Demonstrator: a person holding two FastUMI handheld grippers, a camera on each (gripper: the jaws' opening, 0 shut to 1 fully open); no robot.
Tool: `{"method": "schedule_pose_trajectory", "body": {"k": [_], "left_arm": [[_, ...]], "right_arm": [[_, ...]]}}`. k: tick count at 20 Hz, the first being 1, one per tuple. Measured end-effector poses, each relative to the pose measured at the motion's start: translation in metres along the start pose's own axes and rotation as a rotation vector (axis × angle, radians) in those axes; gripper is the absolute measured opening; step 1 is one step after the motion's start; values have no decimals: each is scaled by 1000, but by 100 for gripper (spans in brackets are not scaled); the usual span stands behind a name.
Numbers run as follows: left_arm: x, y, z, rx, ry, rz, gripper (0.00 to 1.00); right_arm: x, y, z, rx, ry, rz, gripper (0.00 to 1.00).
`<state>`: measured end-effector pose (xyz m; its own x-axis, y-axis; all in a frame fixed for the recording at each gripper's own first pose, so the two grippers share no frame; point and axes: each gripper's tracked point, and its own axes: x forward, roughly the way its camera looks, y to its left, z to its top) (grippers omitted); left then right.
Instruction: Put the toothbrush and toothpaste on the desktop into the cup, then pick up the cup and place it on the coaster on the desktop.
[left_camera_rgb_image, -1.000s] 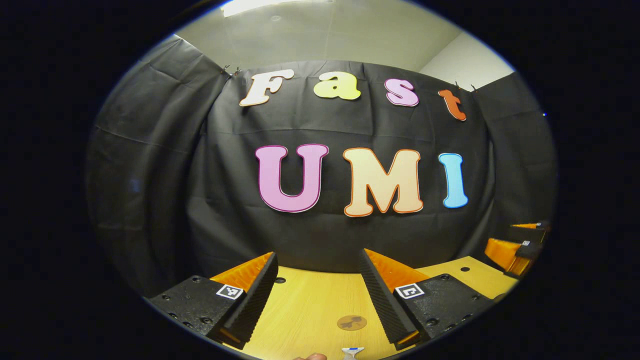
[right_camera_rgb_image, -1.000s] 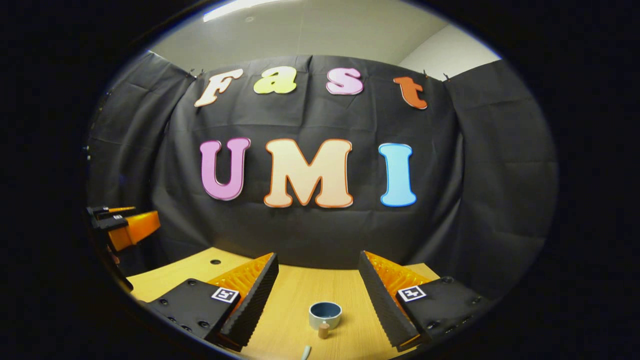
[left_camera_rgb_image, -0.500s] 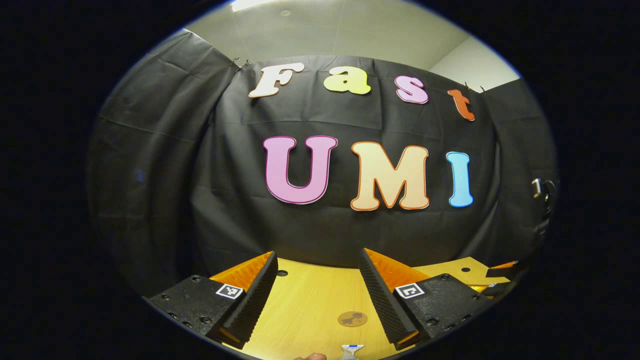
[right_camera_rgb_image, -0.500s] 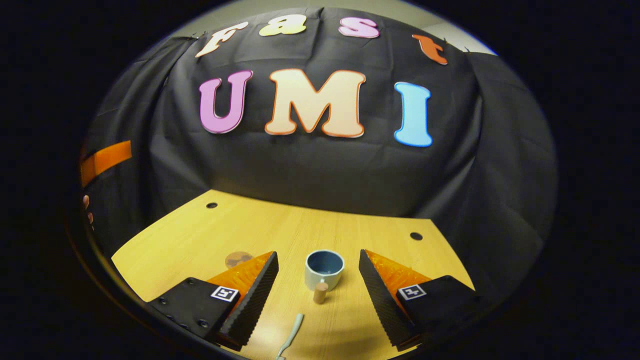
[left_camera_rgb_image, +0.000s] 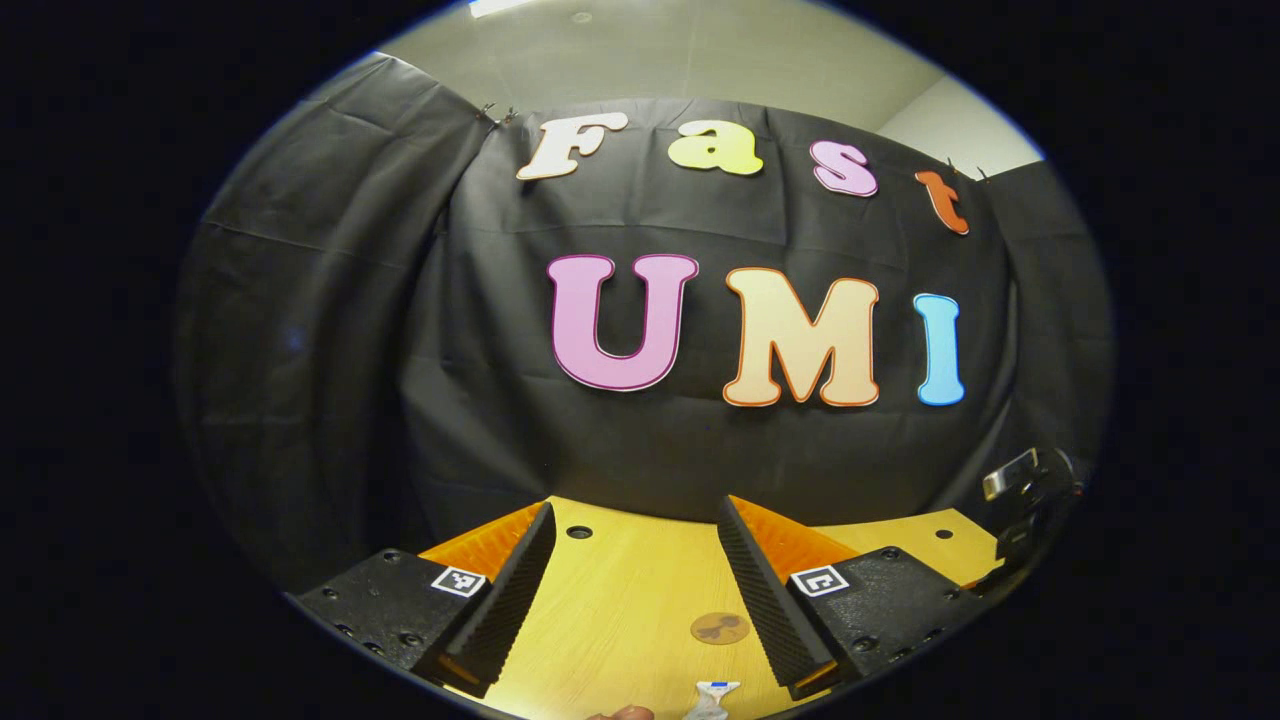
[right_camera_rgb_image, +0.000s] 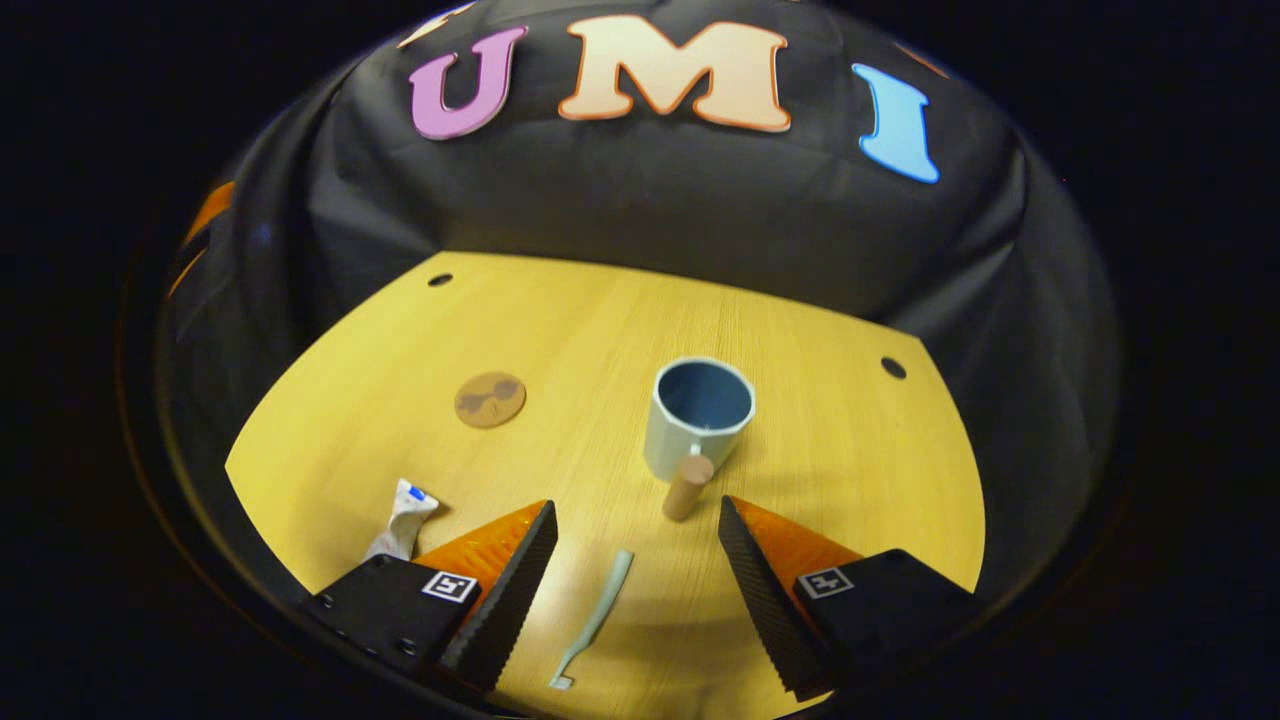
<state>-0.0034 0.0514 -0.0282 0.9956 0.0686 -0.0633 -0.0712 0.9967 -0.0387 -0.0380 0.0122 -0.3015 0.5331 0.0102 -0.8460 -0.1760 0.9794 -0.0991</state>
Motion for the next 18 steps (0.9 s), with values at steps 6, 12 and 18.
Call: {"method": "schedule_pose_trajectory", "body": {"k": [6,12,18], "left_arm": [[2,11,-11,-6,34,27,94],[5,17,-20,2,64,38,94],[4,13,-27,5,89,18,95]], "right_arm": [[27,-2,-47,-3,220,5,100],[44,7,-75,-56,353,30,100],[42,18,-95,-69,455,78,86]]}}
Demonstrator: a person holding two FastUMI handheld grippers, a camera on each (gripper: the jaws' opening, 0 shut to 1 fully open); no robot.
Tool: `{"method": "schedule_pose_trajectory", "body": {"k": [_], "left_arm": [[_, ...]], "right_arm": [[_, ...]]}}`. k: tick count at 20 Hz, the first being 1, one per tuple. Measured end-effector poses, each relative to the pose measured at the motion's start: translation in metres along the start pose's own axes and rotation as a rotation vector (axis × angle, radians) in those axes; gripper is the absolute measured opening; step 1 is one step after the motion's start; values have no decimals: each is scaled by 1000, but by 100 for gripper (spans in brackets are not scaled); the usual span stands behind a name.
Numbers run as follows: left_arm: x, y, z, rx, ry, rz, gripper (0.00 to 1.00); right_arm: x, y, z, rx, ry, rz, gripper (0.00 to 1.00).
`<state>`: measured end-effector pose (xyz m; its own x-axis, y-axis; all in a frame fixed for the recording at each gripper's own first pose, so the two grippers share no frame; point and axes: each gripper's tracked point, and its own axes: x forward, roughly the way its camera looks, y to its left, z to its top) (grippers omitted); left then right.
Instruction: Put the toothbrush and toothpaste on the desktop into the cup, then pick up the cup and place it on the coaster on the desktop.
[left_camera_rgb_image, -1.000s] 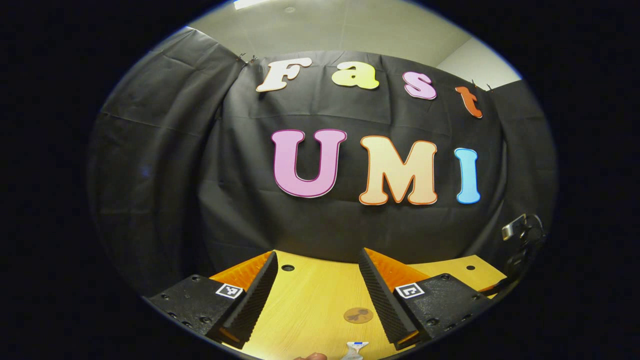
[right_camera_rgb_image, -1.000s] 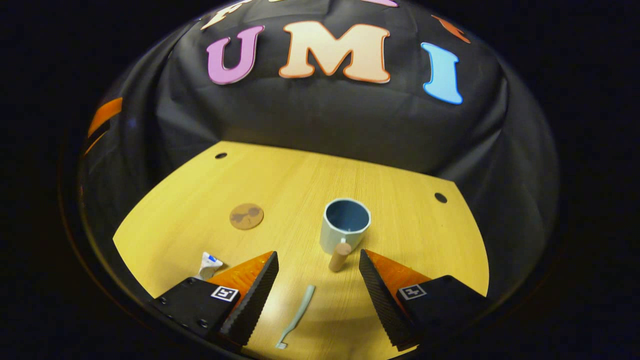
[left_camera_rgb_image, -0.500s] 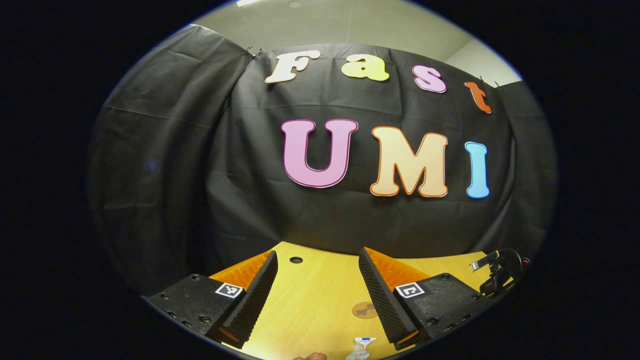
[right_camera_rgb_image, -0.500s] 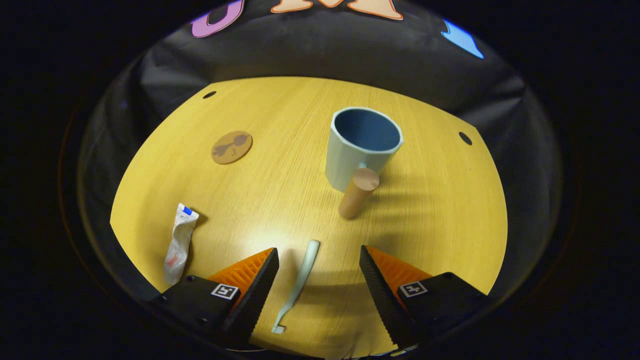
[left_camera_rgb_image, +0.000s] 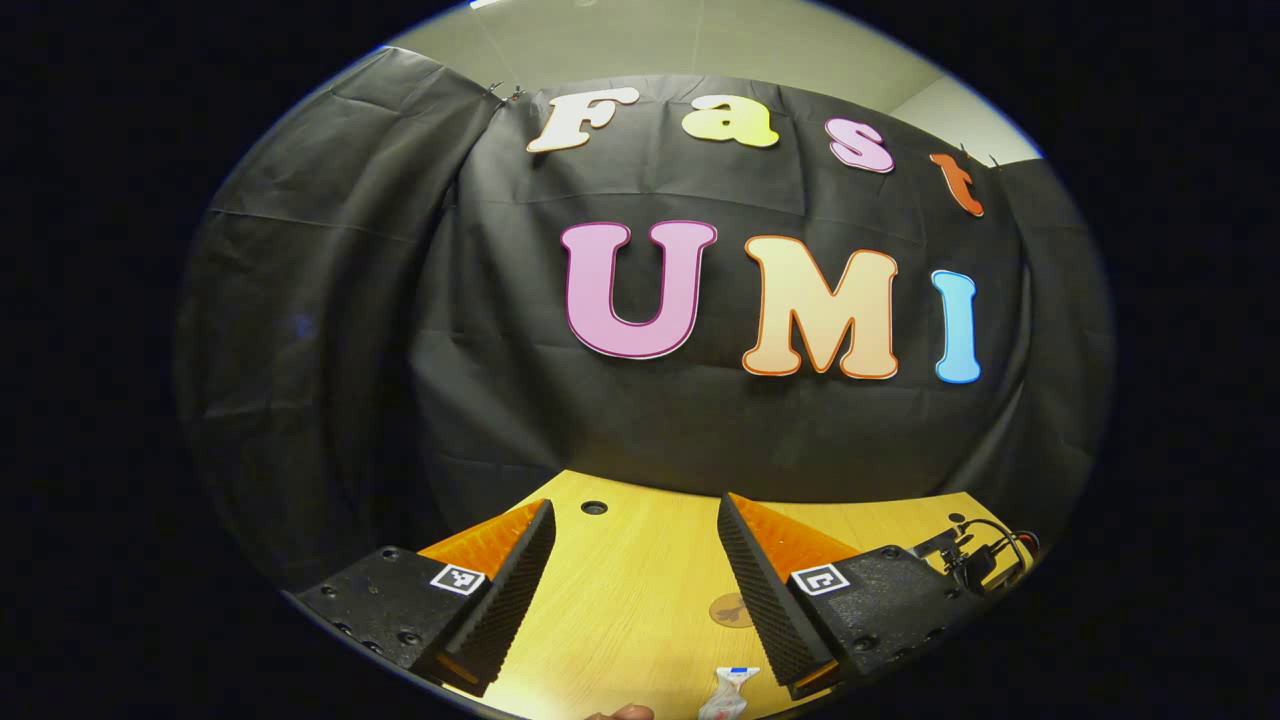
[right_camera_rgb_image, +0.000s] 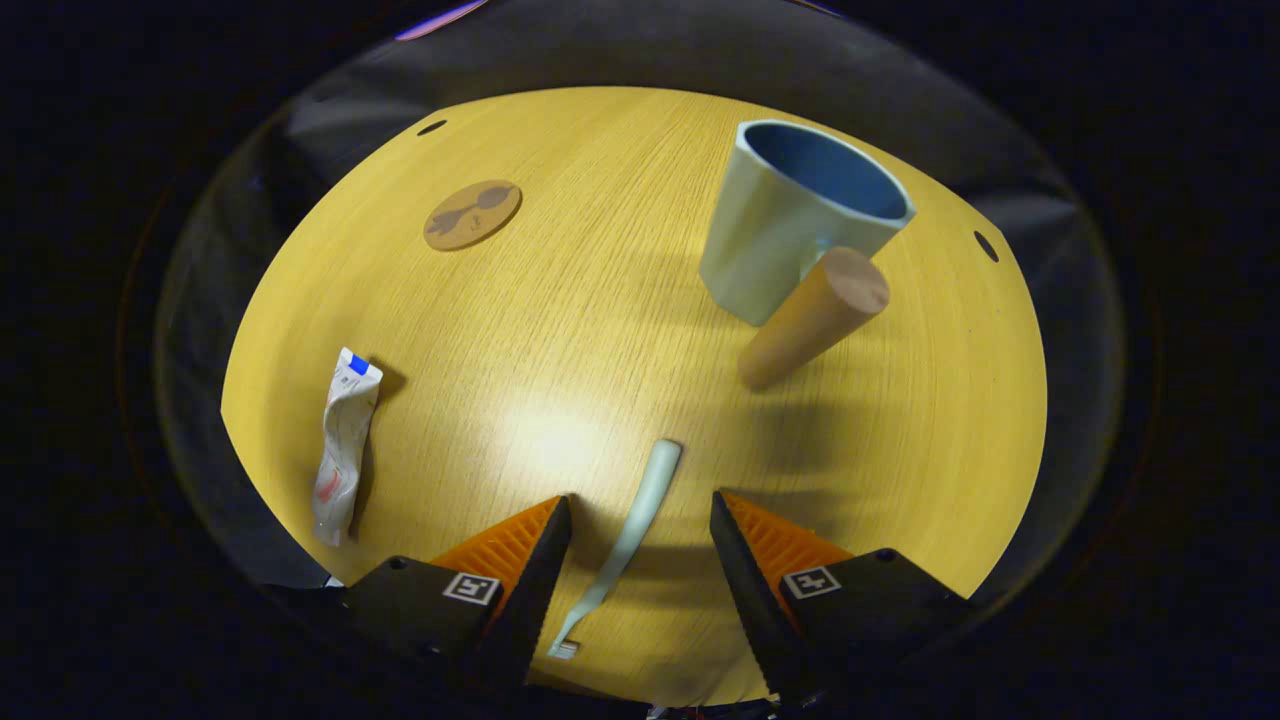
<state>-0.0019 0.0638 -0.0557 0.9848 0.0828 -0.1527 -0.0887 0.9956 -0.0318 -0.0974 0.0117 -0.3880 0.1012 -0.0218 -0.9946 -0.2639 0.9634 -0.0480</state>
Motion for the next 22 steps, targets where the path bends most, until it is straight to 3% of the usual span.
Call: {"method": "schedule_pose_trajectory", "body": {"k": [2,4,5,6,7,10,17,22], "left_arm": [[0,-4,0,7,1,-15,95],[-1,-8,-1,10,1,-30,95],[-1,-11,-4,12,4,-39,95],[0,-14,-6,15,9,-50,95],[1,-18,-9,20,18,-61,95],[4,-32,-23,50,50,-104,95],[1,-77,-81,70,202,-261,95],[-7,-88,-149,110,407,-312,95]], "right_arm": [[1,-1,3,2,1,3,80],[3,-3,3,11,-5,5,62],[3,-2,3,16,-4,9,39],[3,-2,3,23,-2,13,33],[2,-2,3,39,-2,22,20],[2,-1,3,38,-19,62,7],[2,-1,5,15,-48,63,6],[1,-3,5,39,-62,78,6]]}}
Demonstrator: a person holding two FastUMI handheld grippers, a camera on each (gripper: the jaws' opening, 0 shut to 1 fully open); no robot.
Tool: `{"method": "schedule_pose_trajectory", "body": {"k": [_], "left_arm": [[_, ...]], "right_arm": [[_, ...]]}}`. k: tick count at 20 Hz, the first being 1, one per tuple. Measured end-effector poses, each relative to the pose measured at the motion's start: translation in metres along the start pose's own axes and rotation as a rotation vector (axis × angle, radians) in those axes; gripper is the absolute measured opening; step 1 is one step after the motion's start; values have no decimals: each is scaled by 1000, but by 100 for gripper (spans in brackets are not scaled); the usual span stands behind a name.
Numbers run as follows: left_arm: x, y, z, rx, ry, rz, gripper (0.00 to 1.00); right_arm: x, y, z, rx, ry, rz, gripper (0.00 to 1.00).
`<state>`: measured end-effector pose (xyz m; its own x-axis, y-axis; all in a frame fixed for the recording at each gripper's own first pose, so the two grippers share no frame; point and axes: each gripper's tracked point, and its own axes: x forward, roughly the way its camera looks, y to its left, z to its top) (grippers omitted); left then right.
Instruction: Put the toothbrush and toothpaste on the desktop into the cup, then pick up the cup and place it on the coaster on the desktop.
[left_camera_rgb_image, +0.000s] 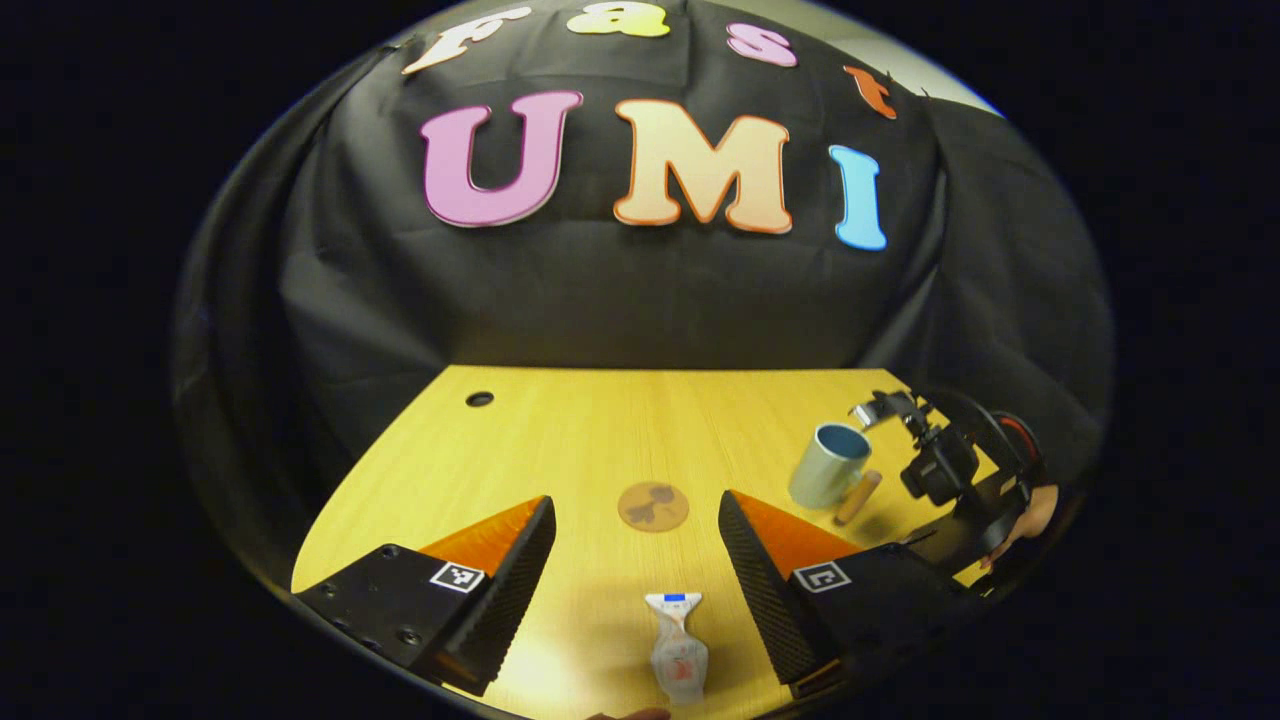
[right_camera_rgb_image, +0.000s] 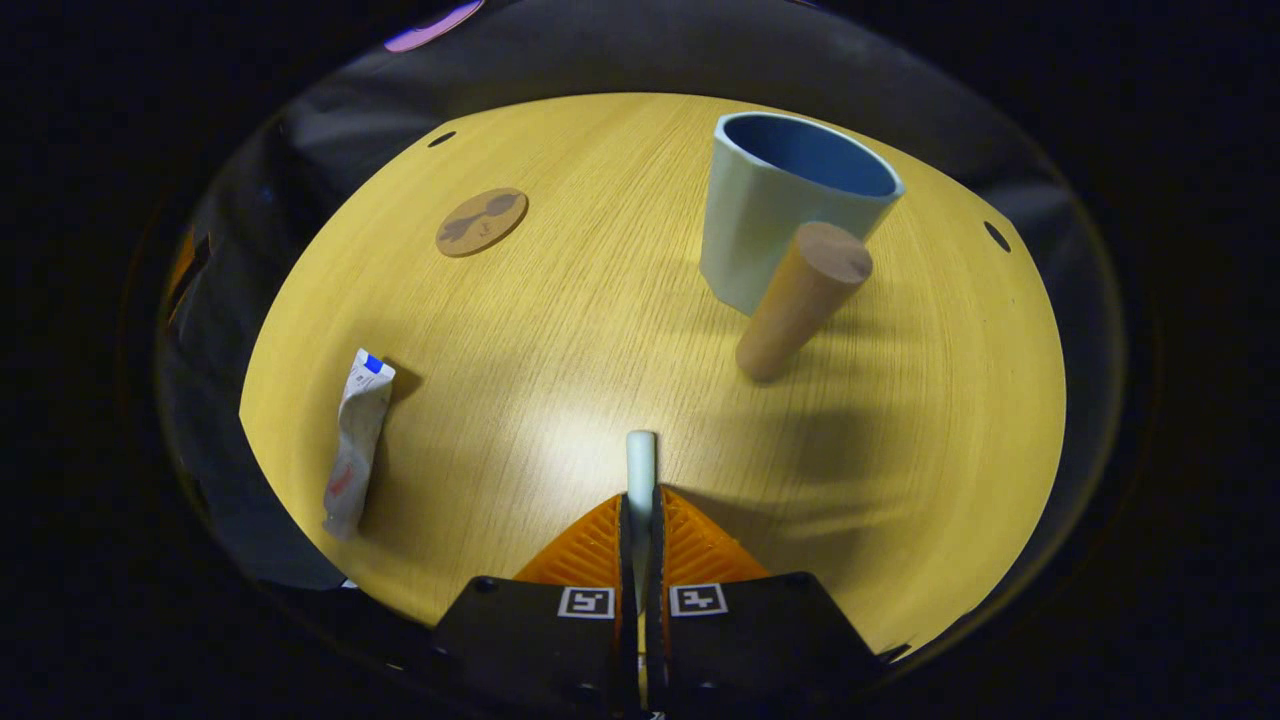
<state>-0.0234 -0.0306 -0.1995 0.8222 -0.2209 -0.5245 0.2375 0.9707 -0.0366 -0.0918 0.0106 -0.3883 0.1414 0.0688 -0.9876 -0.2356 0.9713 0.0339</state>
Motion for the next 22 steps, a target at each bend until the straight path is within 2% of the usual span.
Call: {"method": "schedule_pose_trajectory", "body": {"k": [4,10,14,17,22], "left_arm": [[16,-13,-51,49,161,-30,96],[28,-30,-120,41,350,-57,96],[34,-32,-152,14,463,-43,96],[36,-30,-161,9,503,-30,97],[39,-25,-169,19,543,-2,92]], "right_arm": [[0,0,0,-4,-16,1,6],[0,0,0,-9,-34,8,6],[0,1,1,-11,-42,13,6],[0,1,1,-14,-44,15,6],[0,1,1,-5,-51,20,6]]}}
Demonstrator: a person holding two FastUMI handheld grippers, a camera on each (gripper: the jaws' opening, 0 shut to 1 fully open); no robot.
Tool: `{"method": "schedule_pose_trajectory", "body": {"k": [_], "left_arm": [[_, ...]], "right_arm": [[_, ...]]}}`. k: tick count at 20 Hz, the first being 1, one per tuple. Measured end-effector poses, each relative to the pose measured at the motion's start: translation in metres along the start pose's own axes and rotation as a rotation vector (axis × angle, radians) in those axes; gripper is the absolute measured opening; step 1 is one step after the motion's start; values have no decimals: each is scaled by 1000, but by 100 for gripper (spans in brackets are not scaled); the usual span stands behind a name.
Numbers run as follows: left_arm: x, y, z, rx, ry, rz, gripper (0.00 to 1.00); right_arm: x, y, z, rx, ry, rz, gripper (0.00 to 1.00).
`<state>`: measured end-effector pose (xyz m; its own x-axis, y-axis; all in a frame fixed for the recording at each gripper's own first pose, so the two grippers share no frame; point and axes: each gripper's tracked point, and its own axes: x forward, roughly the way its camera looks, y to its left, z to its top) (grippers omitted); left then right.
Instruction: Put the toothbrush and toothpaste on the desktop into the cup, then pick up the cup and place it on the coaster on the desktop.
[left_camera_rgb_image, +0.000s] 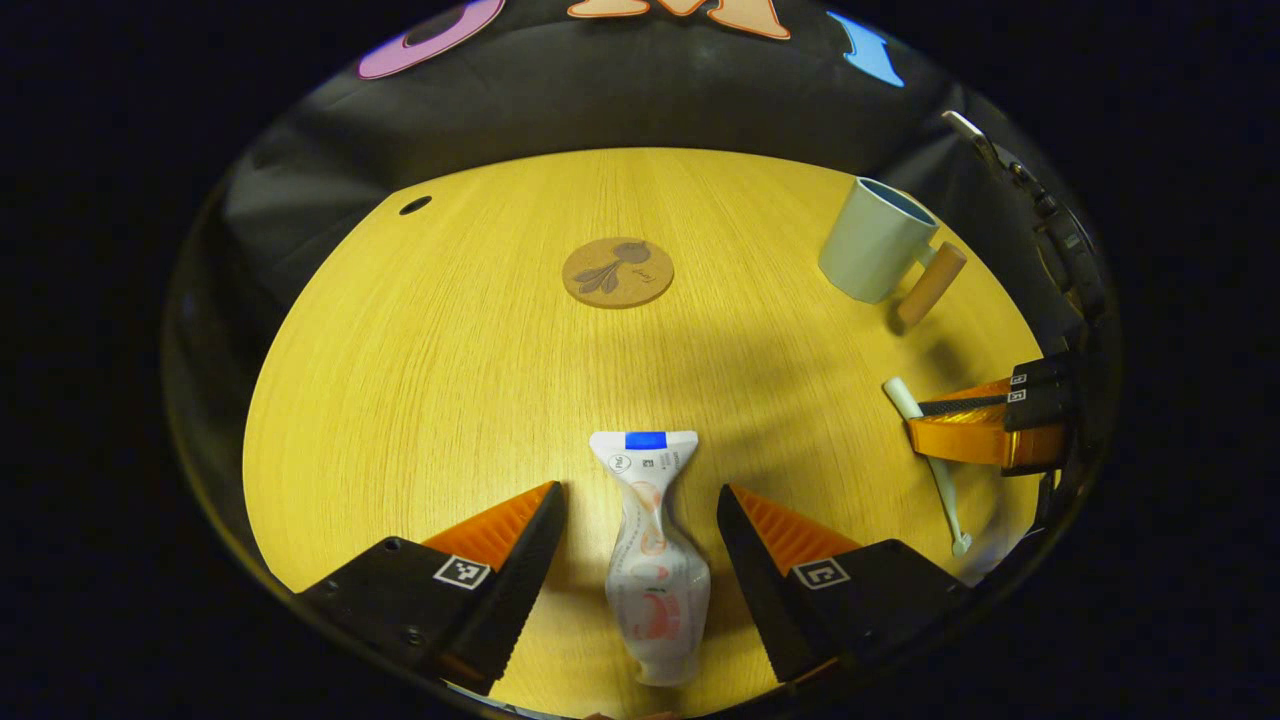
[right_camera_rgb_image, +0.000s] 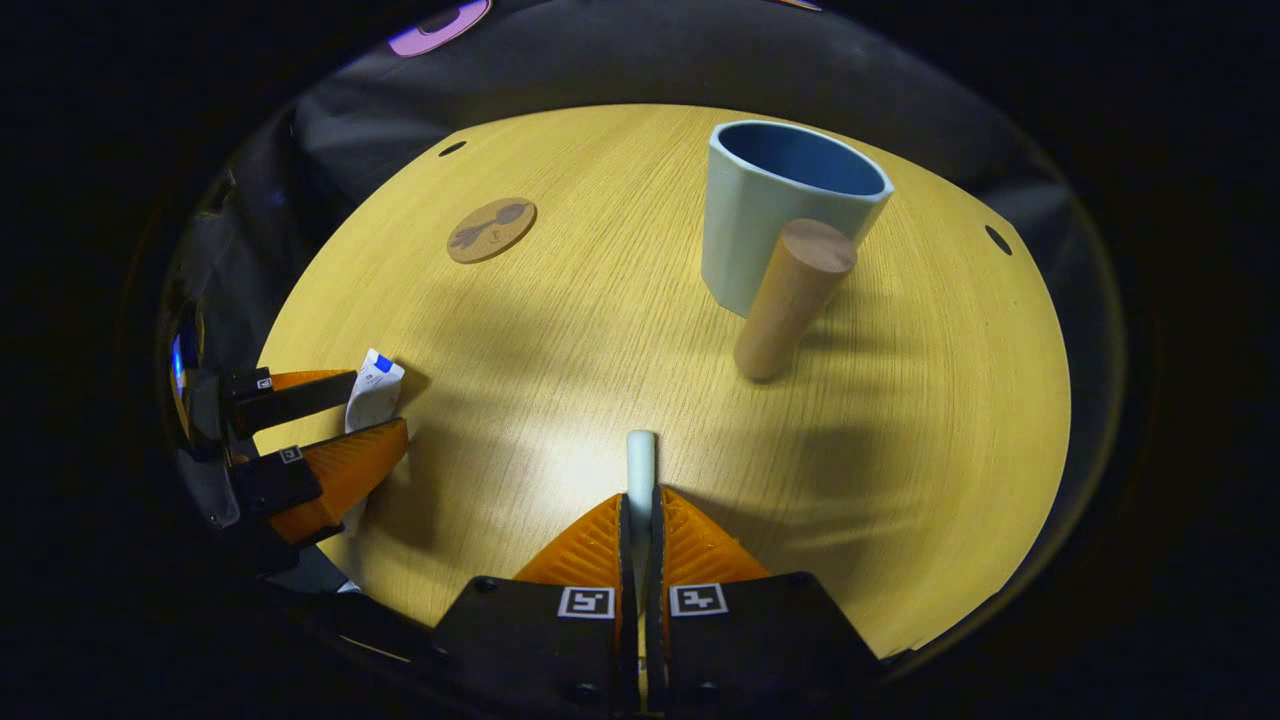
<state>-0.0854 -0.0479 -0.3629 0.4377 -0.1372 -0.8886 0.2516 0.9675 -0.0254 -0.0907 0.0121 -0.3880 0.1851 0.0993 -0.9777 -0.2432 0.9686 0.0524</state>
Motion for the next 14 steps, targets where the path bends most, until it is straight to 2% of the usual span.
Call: {"method": "schedule_pose_trajectory", "body": {"k": [3,4,5,6,7,8,10,14], "left_arm": [[-1,2,2,-16,0,17,90],[1,2,4,-21,-2,21,82],[0,2,3,-21,5,19,77],[2,0,5,-20,6,13,64],[3,-2,5,-17,10,3,58],[4,-5,6,-17,6,0,39],[1,-3,7,-10,2,-11,21],[2,-5,10,-29,-23,-26,10]], "right_arm": [[0,0,0,-3,-3,-1,6],[0,0,1,-2,-5,0,6],[0,0,0,1,-7,1,6],[0,0,0,2,-9,3,5],[-1,0,0,5,-10,5,6],[0,0,0,7,-10,6,6],[-2,1,2,11,-12,5,6],[-2,0,1,-1,-23,-15,6]]}}
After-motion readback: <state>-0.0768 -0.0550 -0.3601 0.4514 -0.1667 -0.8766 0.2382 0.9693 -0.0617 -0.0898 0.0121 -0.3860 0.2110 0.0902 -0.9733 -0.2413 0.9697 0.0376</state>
